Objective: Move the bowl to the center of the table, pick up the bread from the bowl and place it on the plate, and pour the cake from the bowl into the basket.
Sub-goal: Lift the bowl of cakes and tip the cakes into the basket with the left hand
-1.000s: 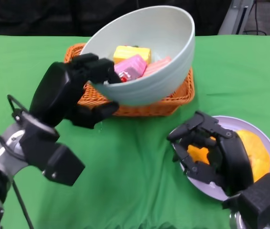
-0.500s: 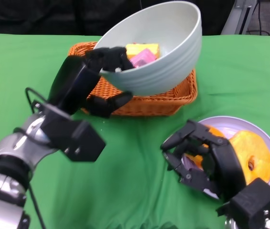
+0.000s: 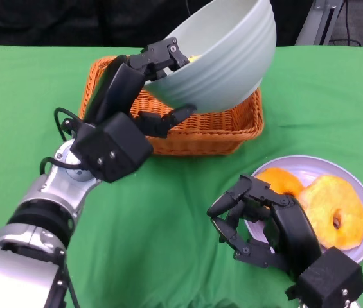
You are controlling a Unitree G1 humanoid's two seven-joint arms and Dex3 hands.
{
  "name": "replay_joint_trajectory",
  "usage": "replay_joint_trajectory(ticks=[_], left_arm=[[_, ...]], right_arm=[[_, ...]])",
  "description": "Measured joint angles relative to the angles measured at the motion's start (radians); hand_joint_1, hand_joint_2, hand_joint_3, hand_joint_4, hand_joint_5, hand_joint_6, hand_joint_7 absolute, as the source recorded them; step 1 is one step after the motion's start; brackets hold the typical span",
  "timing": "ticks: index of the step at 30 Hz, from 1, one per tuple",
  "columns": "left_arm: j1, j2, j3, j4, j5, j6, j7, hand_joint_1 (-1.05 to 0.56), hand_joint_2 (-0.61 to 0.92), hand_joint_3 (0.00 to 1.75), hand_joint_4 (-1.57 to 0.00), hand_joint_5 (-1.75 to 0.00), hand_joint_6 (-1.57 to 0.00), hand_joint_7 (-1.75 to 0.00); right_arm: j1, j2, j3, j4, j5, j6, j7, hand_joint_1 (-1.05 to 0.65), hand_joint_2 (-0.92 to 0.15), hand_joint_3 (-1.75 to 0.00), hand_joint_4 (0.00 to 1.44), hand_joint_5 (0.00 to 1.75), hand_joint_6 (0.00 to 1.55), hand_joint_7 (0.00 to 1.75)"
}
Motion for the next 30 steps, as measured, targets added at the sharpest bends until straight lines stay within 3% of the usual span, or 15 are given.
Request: replay_joint_trajectory(ticks=[6, 12, 19, 30], left_arm=[[-0.015, -0.042, 0.062, 0.016, -0.093, 0.060, -0.132, -0.14, 0.86, 0.69, -0.75, -1.75, -0.64, -1.47], [-0.061, -0.089, 0.180, 0.018, -0.272, 0.183, -0.337, -0.12, 0.86, 0.67, -0.72, -1.75, -0.67, -1.47], [-0.077, -0.107, 0.250, 0.022, -0.353, 0.306, -0.465, -0.09, 0.62, 1.03, -0.69, -1.75, -0.69, -1.51], [-0.119, -0.134, 0.372, 0.021, -0.502, 0.548, -0.596, -0.08, 0.64, 1.01, -0.70, -1.75, -0.69, -1.50]], right_arm=[[0.000, 0.001, 0.001, 0.011, -0.003, -0.009, -0.004, -0.28, -0.62, -0.77, 0.78, 1.62, 0.69, 1.33], [-0.002, 0.001, 0.002, 0.028, -0.009, -0.014, -0.005, -0.29, -0.63, -0.75, 0.76, 1.67, 0.67, 1.36], [-0.003, 0.001, 0.003, 0.036, -0.031, -0.026, -0.013, -0.29, -0.64, -0.73, 0.77, 1.70, 0.66, 1.39], [-0.030, 0.002, 0.002, 0.076, -0.041, -0.054, -0.027, -0.30, -0.64, -0.71, 0.77, 1.75, 0.66, 1.40]])
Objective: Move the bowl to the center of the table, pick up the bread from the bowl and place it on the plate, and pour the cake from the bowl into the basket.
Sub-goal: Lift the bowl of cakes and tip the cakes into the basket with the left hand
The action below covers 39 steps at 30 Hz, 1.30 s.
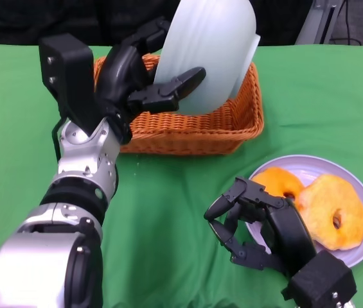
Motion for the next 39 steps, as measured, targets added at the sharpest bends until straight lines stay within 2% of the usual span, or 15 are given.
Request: replay_joint_trajectory(ticks=[7, 15, 24, 28, 39], left_arm=[[-0.049, -0.016, 0.106, 0.004, -0.120, 0.177, -0.058, -0.09, 0.70, 1.00, -0.72, -1.75, -0.70, -1.54], [-0.059, -0.022, 0.178, 0.023, -0.187, 0.272, -0.060, -0.09, 0.74, 1.00, -0.70, -1.75, -0.66, -1.63], [-0.083, -0.024, 0.225, 0.041, -0.207, 0.320, -0.061, -0.11, 0.75, 0.98, -0.69, -1.75, -0.64, -1.63], [-0.083, -0.024, 0.247, 0.057, -0.224, 0.351, -0.061, -0.12, 0.75, 0.98, -0.69, -1.75, -0.67, -1.57], [-0.088, -0.024, 0.273, 0.074, -0.231, 0.387, -0.071, -0.12, 0.70, 1.04, -0.70, -1.75, -0.72, -1.54]], right_arm=[[-0.010, 0.000, 0.000, 0.031, -0.002, -0.034, -0.011, -0.31, -0.64, -0.71, 0.79, 1.75, 0.66, 1.40], [-0.014, 0.000, 0.001, 0.057, -0.038, -0.061, -0.033, -0.34, -0.65, -0.69, 0.80, 1.75, 0.67, 1.39], [-0.026, 0.001, 0.003, 0.072, -0.036, -0.076, -0.043, -0.32, -0.65, -0.68, 0.78, 1.75, 0.69, 1.35], [-0.026, 0.002, 0.004, 0.073, -0.036, -0.078, -0.043, -0.33, -0.65, -0.68, 0.78, 1.75, 0.70, 1.34], [-0.035, 0.005, 0.013, 0.107, -0.029, -0.097, -0.029, -0.31, -0.64, -0.68, 0.79, 1.75, 0.70, 1.33]])
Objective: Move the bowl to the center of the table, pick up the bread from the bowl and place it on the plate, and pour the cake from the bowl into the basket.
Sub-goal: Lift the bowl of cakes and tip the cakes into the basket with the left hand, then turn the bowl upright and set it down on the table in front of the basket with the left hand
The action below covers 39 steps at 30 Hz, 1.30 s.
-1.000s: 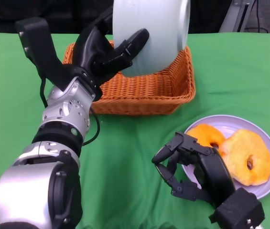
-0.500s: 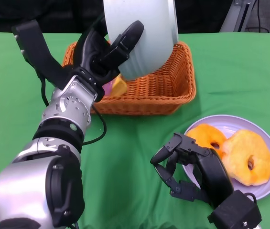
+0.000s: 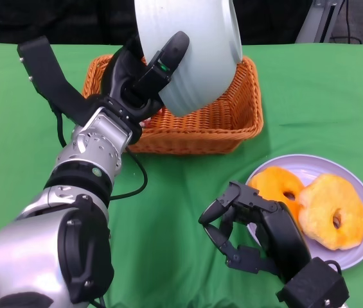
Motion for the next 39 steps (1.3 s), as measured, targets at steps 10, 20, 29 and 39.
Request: replay_joint_trajectory(ticks=[10, 20, 29, 39], left_arm=[[-0.061, -0.001, 0.121, 0.009, -0.132, 0.195, 0.013, -0.14, 0.52, 1.28, -0.71, -1.75, -0.67, -1.68], [-0.065, 0.003, 0.206, 0.011, -0.210, 0.272, 0.072, -0.17, 0.56, 1.16, -0.70, -1.75, -0.63, -1.73], [-0.065, 0.005, 0.235, 0.012, -0.237, 0.295, 0.087, -0.17, 0.64, 1.02, -0.68, -1.75, -0.60, -1.75], [-0.065, 0.005, 0.246, 0.012, -0.258, 0.317, 0.087, -0.17, 0.70, 0.91, -0.67, -1.75, -0.58, -1.75]], right_arm=[[-0.002, 0.002, 0.002, 0.009, -0.003, -0.003, -0.004, -0.32, -0.64, -0.69, 0.80, 1.75, 0.70, 1.32], [-0.003, 0.001, 0.005, 0.012, -0.004, -0.006, 0.001, -0.33, -0.65, -0.69, 0.79, 1.75, 0.69, 1.32], [-0.003, 0.001, 0.007, 0.012, -0.009, -0.006, -0.006, -0.34, -0.65, -0.68, 0.78, 1.75, 0.70, 1.31], [-0.003, 0.001, 0.009, 0.012, -0.011, -0.006, -0.012, -0.34, -0.66, -0.67, 0.78, 1.75, 0.71, 1.31]])
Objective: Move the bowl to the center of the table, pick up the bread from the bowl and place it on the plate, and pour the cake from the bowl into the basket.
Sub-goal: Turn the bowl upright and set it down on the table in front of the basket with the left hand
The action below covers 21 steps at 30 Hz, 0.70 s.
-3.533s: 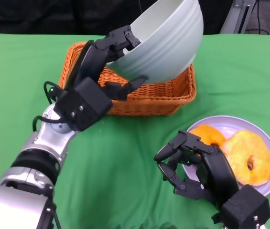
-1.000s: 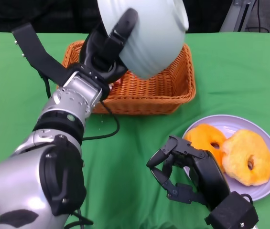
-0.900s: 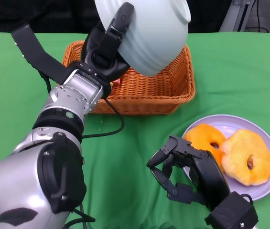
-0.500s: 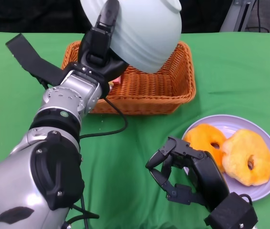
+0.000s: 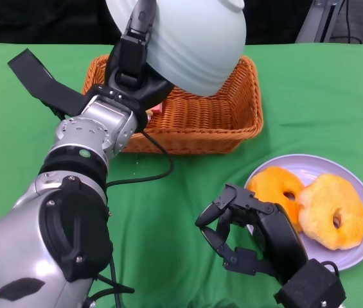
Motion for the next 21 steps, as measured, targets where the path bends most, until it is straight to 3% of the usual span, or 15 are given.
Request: replay_joint_trajectory(ticks=[7, 10, 15, 21], left_arm=[[0.000, 0.004, -0.066, -0.001, 0.043, -0.033, -0.042, -0.18, 0.53, 1.20, -0.73, -1.75, -0.64, -1.74], [0.000, 0.015, -0.106, -0.006, 0.078, -0.064, -0.070, -0.18, 0.51, 1.25, -0.75, -1.75, -0.67, -1.73], [-0.001, 0.042, -0.164, -0.023, 0.132, -0.121, -0.095, -0.15, 0.53, 1.22, -0.76, -1.75, -0.75, -1.59], [0.000, 0.084, -0.269, -0.054, 0.253, -0.327, -0.161, -0.15, 0.62, 1.11, -0.74, -1.75, -0.70, -1.59]], right_arm=[[0.000, 0.000, 0.005, 0.000, -0.002, 0.000, -0.010, -0.35, -0.66, -0.68, 0.79, 1.75, 0.71, 1.31], [0.000, 0.000, 0.007, 0.000, 0.004, 0.000, -0.007, -0.35, -0.66, -0.68, 0.78, 1.75, 0.70, 1.31], [0.000, 0.000, 0.007, -0.002, 0.008, 0.001, 0.000, -0.35, -0.66, -0.67, 0.76, 1.75, 0.70, 1.31], [0.000, 0.000, 0.007, -0.002, 0.015, 0.001, 0.008, -0.34, -0.66, -0.67, 0.75, 1.75, 0.69, 1.32]])
